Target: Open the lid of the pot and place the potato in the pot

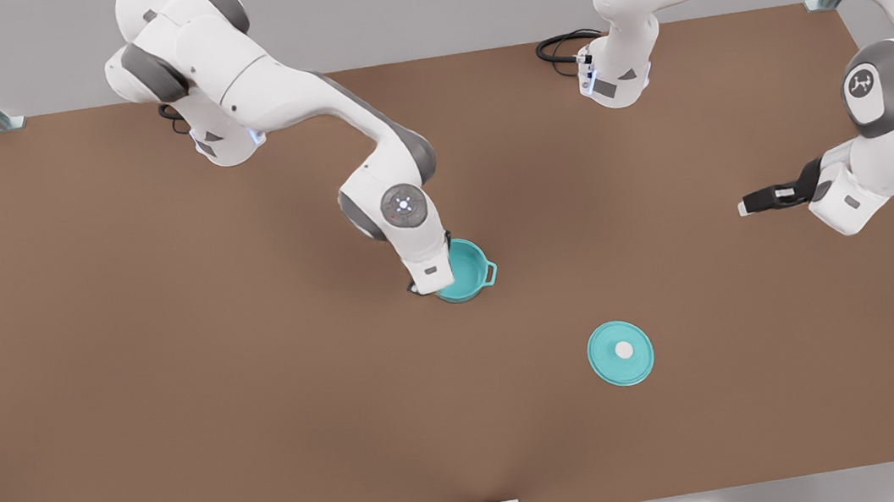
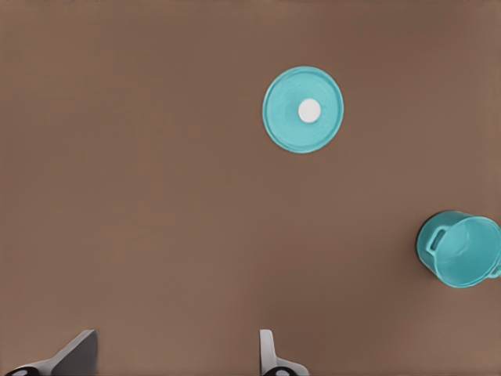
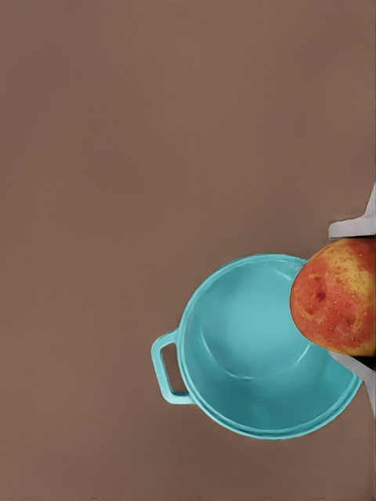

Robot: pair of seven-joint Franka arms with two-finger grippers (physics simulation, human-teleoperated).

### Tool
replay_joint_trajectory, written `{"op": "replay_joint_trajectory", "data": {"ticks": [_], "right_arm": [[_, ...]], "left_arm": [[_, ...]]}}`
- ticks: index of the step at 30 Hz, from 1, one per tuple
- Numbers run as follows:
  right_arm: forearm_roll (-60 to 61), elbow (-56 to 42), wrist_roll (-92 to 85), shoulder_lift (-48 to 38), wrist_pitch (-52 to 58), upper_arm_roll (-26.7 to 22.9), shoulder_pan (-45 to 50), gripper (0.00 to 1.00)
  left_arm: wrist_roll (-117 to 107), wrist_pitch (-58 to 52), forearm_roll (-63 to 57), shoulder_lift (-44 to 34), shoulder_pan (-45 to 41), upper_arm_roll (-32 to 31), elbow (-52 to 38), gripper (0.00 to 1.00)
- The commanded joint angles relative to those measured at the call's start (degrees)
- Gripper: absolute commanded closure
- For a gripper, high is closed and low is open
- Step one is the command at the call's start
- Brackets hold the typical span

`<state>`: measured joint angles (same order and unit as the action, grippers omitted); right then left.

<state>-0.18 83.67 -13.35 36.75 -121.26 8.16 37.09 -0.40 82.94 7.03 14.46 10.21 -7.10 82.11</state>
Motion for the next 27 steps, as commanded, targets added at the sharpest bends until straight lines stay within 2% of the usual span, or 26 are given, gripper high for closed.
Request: {"op": "replay_joint_trajectory", "data": {"ticks": [1, 6, 15, 16, 17, 18, 20, 21, 22, 23, 25, 27], "right_arm": [[0.53, -0.08, 4.55, 1.13, -0.47, 0.01, 1.67, 0.49], [0.44, -3.77, 8.25, 5.26, -3.9, -0.08, 4.04, 0.5], [0.62, 0.62, 8.34, 7.02, -8.91, -0.08, 4.22, 0.49], [0.62, 0.62, 8.34, 7.02, -8.99, -0.08, 4.22, 0.39], [0.71, 0.62, 9.03, 7.02, -9.69, -0.16, 4.22, 0.06], [0.71, 0.62, 9.48, 7.02, -9.7, -0.17, 4.22, 0.0], [0.71, 0.62, 10.09, 5.35, -8.47, -0.17, 4.04, 0.0], [0.71, 0.62, 10.36, 1.05, -4.08, -0.34, 3.6, 0.0], [0.53, 0.18, 10.0, -4.75, 2.25, -0.69, 0.01, 0.0], [-0.34, -0.08, 7.82, -9.32, 6.64, -0.69, -8.42, 0.0], [-0.35, -4.48, 1.57, -10.65, 15.52, -0.96, -26.0, 0.0], [-0.26, -4.48, -0.01, -10.73, 15.88, -1.22, -34.01, 0.0]], "left_arm": [[1.19, -0.41, 0.08, -0.14, 0.25, 0.06, -0.11, 0.0], [1.72, -0.23, 0.17, -0.23, 0.25, 0.06, -0.11, 0.0], [1.19, -0.06, -0.53, -0.05, -0.89, -0.2, -0.2, 0.0], [1.28, -0.06, -0.62, -0.05, -0.98, -0.2, -0.2, 0.0], [1.28, -0.06, -0.71, -0.05, -0.89, -0.2, -0.2, 0.0], [1.28, -0.06, -0.71, -0.05, -0.89, -0.2, -0.29, 0.0], [1.19, -0.06, -0.79, -0.05, -0.89, -0.2, -0.2, 0.0], [1.19, -0.06, -0.79, -0.05, -0.98, -0.2, -0.2, 0.0], [1.19, -0.06, -0.79, -0.05, -0.89, -0.2, -0.2, 0.0], [1.19, -0.06, -0.79, -0.05, -0.98, -0.2, -0.2, 0.0], [1.19, -0.06, -0.79, -0.05, -0.98, -0.2, -0.29, 0.0], [1.19, -0.06, -0.79, -0.05, -0.89, -0.2, -0.2, 0.0]]}}
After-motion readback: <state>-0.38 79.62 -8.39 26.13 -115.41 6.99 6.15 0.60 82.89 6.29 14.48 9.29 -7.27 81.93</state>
